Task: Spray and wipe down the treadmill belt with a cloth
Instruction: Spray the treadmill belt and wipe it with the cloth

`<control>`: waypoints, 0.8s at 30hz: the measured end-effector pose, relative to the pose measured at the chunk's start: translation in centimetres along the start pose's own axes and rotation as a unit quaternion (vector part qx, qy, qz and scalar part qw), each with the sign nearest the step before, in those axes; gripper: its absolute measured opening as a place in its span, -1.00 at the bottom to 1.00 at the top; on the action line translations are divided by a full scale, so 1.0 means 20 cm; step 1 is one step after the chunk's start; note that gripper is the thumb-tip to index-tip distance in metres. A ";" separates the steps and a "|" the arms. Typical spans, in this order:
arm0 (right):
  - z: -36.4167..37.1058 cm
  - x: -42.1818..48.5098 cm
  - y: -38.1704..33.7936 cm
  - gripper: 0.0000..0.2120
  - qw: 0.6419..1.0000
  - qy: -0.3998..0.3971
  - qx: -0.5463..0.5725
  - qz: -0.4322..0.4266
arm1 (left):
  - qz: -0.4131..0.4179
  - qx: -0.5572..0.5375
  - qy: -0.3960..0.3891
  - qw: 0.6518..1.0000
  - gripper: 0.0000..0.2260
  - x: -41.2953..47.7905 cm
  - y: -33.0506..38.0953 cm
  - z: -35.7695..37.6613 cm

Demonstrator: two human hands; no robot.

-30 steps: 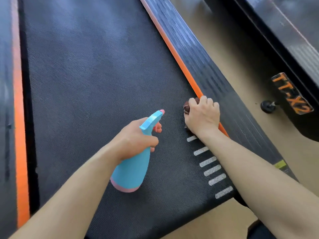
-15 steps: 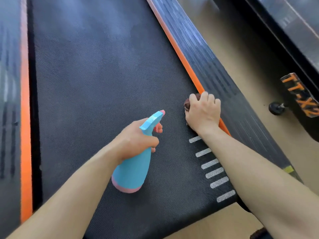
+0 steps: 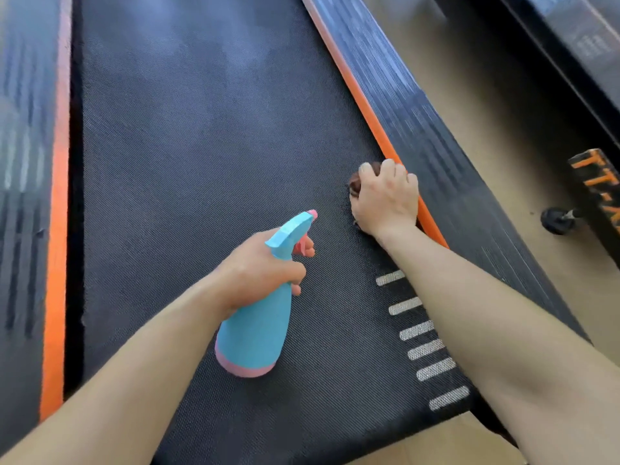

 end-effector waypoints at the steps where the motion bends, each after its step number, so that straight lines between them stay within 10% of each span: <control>1: 0.00 0.02 -0.01 -0.69 1.000 -0.007 0.005 0.002 | 0.001 -0.001 0.003 1.000 -0.60 0.00 0.00 0.00; 12: -0.19 -0.85 -0.07 -0.63 0.977 -0.029 0.118 -0.173 | 0.023 -0.015 -0.017 0.999 -0.46 -0.05 0.03 0.01; 20: -0.05 -0.16 -0.33 -0.63 0.994 -0.011 0.106 -0.024 | 0.005 0.007 0.009 1.000 -0.45 -0.09 -0.04 -0.09; 24: -0.13 -0.54 -0.29 -0.64 0.986 -0.011 0.147 -0.074 | 0.006 -0.013 0.018 1.000 -0.43 -0.08 -0.05 -0.15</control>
Point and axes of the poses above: each hand's wrist, its own x-axis towards the middle knuckle, its own z-axis out of the palm, y = z × x, the point moved 2 cm from there along x, towards the middle knuckle, and after that the axes turned 2 degrees about y, right-handed, at the moved point
